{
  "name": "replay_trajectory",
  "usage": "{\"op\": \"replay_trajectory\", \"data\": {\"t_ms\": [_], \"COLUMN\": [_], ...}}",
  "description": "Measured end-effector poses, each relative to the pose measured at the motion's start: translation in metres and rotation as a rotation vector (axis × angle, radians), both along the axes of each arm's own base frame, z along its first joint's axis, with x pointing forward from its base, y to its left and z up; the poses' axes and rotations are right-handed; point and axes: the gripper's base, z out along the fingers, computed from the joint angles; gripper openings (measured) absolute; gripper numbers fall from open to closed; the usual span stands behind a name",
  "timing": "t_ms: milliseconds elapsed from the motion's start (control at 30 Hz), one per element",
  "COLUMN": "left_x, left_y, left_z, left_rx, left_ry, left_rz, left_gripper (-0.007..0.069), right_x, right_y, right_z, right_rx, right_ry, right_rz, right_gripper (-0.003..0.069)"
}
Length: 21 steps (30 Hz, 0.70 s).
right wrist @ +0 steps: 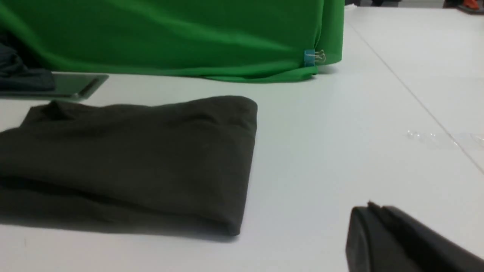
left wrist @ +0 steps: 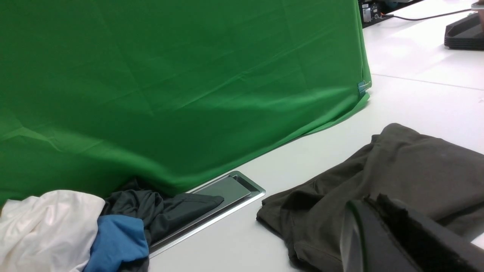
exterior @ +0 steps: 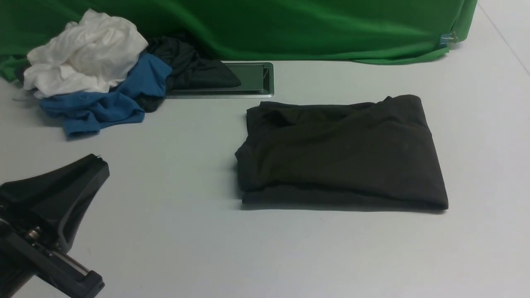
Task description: Fold a long-sleeved shirt on a white desktop.
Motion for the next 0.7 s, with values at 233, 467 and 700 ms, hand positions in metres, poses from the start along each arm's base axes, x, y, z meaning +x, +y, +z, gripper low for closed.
{"op": "replay_trajectory", "data": {"t_ms": [233,467,700], "left_x": [0.0000,0.0000,0.0000], "left_y": [0.0000,0.0000,0.0000], "left_z": [0.0000,0.0000,0.0000], "left_rx": [0.000,0.000,0.000], "left_ry": [0.000,0.000,0.000], "left_rz": [0.000,0.000,0.000], "left_gripper": [0.0018,0.0018,0.0018], "right_x": [0.0000,0.0000,0.0000], "right_y": [0.0000,0.0000,0.0001], "right_z": [0.0004,0.0004,0.0004], "right_rx": [0.026,0.026,0.029], "right_ry": [-0.005,-0.005,-0.006], "right_rz": [-0.004,-0.004,-0.005], "right_gripper": [0.0033,0.0048,0.0067]}}
